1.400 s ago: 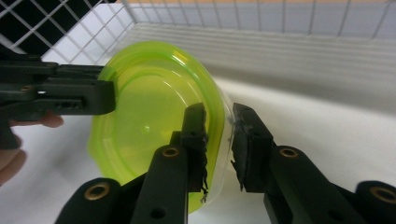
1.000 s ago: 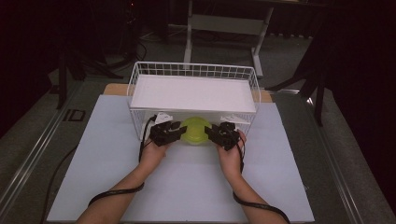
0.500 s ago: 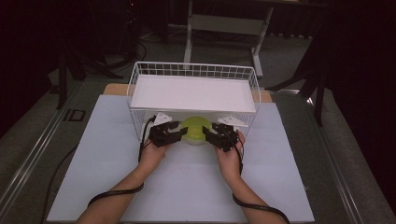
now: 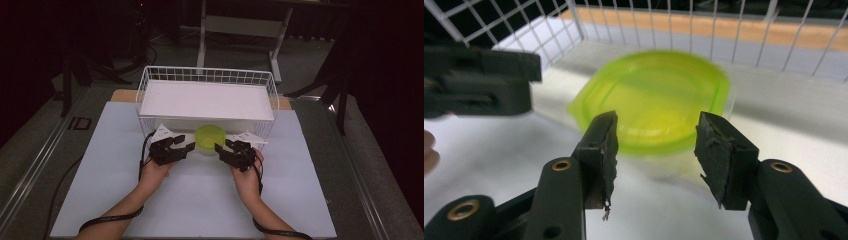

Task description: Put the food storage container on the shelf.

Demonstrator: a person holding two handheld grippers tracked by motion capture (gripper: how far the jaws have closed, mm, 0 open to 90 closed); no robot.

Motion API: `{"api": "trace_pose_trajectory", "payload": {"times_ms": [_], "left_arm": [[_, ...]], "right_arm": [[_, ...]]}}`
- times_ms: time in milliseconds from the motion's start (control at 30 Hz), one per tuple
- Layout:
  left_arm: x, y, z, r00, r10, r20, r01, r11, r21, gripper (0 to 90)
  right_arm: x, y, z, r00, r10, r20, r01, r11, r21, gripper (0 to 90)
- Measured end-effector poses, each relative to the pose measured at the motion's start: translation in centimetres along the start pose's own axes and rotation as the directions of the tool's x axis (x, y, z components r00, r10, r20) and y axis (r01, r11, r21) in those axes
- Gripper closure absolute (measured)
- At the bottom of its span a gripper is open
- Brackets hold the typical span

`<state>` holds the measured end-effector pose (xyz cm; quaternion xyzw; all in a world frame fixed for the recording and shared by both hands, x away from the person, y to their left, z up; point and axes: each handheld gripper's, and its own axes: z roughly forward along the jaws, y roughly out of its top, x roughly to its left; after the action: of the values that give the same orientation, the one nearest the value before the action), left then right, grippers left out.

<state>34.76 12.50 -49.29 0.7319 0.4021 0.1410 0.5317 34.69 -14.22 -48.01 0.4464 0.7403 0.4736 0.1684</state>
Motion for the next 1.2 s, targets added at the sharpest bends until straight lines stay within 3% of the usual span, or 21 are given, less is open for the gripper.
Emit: {"api": "trace_pose_trajectory", "payload": {"times_ms": [133,167,200,300,400,467,600,733,1200], "left_arm": [[-0.4,-0.6,-1.2,0.9991,-0.019,0.039,0.019,0.9998,-0.009,37.9],[-0.3,-0.9,-1.5,0.9962,-0.013,0.087,0.014,0.9998,-0.014,31.9],[-0.4,-1.1,-1.7,0.9952,-0.017,0.097,0.018,0.9997,-0.014,25.4],[-0.9,-1.5,-1.9,0.9970,-0.016,0.076,0.014,0.9997,0.019,21.0],[-1.2,-1.9,-2.2,0.9953,-0.030,0.092,0.028,0.9994,0.019,8.7],[-1.5,-2.1,-2.5,0.9940,-0.016,0.108,0.013,0.9996,0.023,1.4],[-1.6,-2.6,-2.9,0.9957,0.010,0.092,-0.011,0.9999,0.012,1.4],[-1.1,-3.1,-2.9,0.9945,-0.012,0.104,0.011,0.9999,0.010,1.4],[-0.9,-3.3,-2.6,0.9942,-0.003,0.108,0.002,1.0000,0.007,1.4]], "right_arm": [[0.4,-0.9,-0.2,0.9998,-0.022,0.000,0.022,0.999,0.024,55.2],[0.4,-1.1,-0.3,0.9997,-0.025,-0.007,0.025,0.999,0.026,58.4],[0.4,-1.3,-0.3,0.9996,-0.028,-0.011,0.028,0.999,0.030,58.8],[0.6,-1.8,-0.2,0.9994,-0.027,-0.024,0.028,0.999,0.046,65.7],[0.9,-2.3,0.1,0.9990,-0.040,-0.019,0.041,0.997,0.064,77.5],[1.1,-2.5,0.5,0.9987,-0.049,-0.015,0.050,0.996,0.075,87.0],[1.5,-2.7,1.4,0.9973,-0.073,-0.009,0.073,0.992,0.099,89.7],[1.4,-2.5,2.4,0.9986,-0.053,-0.003,0.053,0.993,0.105,89.8],[0.9,-1.3,5.2,0.9995,-0.020,0.026,0.017,0.996,0.091,89.7]]}}
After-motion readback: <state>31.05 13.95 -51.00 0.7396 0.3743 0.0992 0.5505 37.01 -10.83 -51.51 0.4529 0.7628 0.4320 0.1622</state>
